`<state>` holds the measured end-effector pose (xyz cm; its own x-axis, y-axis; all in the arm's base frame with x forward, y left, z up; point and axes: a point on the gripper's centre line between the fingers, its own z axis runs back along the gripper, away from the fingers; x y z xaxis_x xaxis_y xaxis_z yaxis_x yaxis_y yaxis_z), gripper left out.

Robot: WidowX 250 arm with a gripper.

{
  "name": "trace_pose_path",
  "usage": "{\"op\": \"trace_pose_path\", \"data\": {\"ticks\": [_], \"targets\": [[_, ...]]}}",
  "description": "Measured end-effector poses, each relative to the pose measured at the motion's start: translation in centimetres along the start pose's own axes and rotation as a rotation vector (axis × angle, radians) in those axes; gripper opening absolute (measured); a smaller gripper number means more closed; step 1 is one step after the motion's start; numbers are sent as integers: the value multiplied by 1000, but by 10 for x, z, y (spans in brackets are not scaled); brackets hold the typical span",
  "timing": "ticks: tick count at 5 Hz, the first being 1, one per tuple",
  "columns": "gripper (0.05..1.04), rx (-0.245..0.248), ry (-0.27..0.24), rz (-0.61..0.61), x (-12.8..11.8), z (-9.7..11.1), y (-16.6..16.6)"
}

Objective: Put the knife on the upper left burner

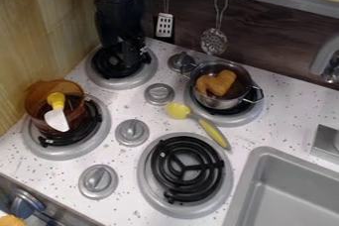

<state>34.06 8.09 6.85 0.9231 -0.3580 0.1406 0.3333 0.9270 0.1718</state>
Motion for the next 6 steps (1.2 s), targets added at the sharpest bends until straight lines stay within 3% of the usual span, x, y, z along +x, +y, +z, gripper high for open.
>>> {"op": "trace_pose_path", "data": {"ticks": [1, 2, 5, 6], "targets": [[997, -13, 28, 12, -4, -9, -3], [997, 46, 72, 185, -17, -12, 2], [997, 255, 17, 618, -70, -5, 37], [997, 260, 69, 704, -87, -7, 47]]}}
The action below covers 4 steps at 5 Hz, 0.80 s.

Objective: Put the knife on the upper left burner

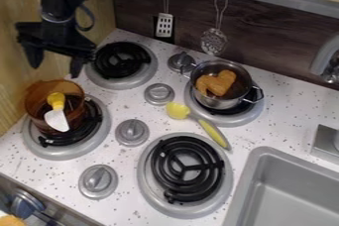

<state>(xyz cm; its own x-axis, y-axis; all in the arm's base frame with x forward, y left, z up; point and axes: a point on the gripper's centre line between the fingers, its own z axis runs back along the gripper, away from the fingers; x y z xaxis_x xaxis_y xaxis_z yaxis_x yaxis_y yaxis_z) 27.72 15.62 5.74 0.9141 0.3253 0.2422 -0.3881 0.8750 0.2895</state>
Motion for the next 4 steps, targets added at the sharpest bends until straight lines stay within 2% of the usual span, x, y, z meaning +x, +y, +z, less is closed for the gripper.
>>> {"op": "trace_pose_path", "data": {"ticks": [1, 2, 4], "targets": [[997, -43, 64, 47, -7, -13, 14], [997, -46, 102, 89, -13, -18, 15], [968, -62, 102, 107, -11, -20, 2]]}}
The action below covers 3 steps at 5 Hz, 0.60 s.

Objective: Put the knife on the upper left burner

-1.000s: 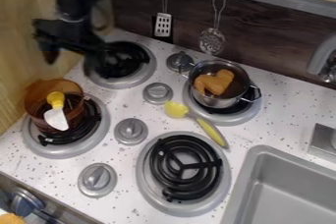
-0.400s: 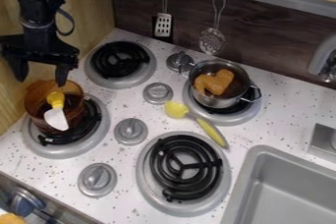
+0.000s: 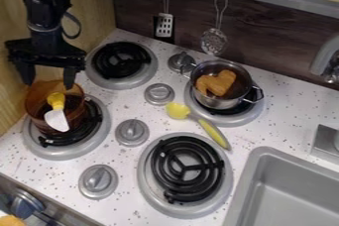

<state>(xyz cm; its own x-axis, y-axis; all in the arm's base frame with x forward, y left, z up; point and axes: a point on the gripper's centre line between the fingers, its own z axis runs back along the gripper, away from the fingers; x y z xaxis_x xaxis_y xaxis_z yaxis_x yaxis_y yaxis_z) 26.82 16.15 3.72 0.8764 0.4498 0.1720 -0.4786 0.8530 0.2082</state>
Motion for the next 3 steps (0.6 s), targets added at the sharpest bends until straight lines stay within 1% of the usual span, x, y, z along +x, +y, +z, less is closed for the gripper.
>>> {"op": "trace_pose_path", "data": {"ticks": [1, 2, 3], "targets": [[713, -15, 2, -4, -2, -9, -3], [755, -6, 6, 4, -3, -11, -1], [804, -18, 19, 14, -6, -15, -4]]}}
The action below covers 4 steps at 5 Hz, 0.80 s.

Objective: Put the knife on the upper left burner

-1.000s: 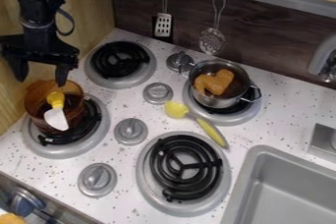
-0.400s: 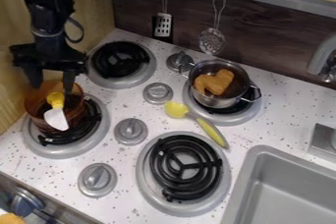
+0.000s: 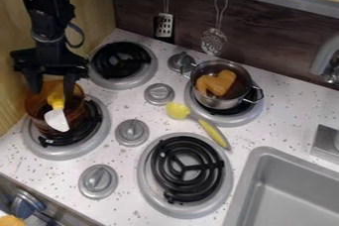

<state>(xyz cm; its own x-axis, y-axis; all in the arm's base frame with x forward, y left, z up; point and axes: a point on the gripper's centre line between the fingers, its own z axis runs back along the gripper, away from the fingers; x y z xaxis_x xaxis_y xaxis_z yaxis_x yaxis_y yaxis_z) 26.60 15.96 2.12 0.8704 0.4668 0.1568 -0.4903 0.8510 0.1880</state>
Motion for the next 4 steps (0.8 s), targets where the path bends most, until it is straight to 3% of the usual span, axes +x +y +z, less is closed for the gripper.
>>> {"op": "trace_pose_path", "data": {"ticks": [2, 4], "targets": [[812, -19, 18, 21, -2, -12, -2], [783, -55, 79, 51, -9, -31, -3]]}}
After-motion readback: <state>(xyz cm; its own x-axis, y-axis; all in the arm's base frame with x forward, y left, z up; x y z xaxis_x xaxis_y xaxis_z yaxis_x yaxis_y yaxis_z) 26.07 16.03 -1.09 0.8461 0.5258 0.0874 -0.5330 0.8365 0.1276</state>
